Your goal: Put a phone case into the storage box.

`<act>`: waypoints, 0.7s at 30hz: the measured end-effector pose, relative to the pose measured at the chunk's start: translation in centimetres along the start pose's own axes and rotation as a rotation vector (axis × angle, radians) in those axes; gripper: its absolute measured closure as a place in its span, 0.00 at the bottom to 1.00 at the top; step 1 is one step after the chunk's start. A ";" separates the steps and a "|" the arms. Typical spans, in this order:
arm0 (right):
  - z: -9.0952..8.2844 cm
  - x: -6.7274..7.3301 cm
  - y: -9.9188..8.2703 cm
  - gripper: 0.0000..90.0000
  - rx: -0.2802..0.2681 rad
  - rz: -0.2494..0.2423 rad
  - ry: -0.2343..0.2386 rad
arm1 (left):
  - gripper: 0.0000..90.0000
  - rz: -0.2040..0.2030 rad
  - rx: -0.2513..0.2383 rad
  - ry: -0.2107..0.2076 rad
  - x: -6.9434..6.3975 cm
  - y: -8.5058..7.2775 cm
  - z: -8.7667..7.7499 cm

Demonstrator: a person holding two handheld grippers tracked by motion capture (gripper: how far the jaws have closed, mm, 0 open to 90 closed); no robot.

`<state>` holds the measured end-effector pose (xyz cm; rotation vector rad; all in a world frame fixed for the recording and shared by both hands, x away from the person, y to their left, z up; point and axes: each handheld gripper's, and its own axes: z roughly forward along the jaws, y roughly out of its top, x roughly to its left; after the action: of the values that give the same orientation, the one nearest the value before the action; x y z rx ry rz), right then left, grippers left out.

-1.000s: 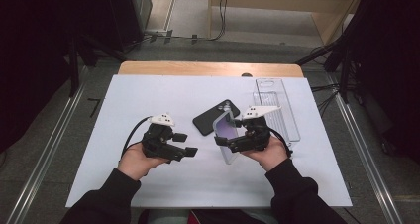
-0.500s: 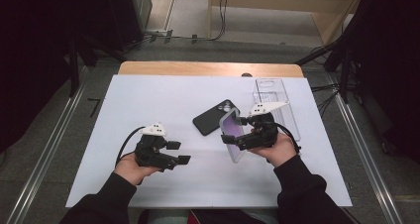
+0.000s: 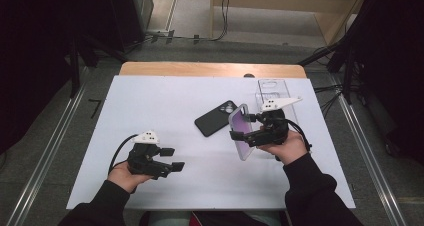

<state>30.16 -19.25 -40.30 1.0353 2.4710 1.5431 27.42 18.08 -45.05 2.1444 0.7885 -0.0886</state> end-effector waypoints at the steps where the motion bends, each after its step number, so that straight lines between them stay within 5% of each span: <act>1: -0.2 0.0 0.1 0.17 -0.003 0.002 0.000 | 0.34 -0.003 -0.001 -0.001 0.0 -0.1 0.0; 21: -3.0 -1.6 1.7 0.17 -0.073 0.075 -0.120 | 0.33 -0.057 -0.016 0.051 0.3 -1.5 -1.4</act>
<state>31.18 -22.03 -37.90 1.1838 2.3050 1.5298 26.55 19.89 -45.25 2.1169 0.8768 -0.0573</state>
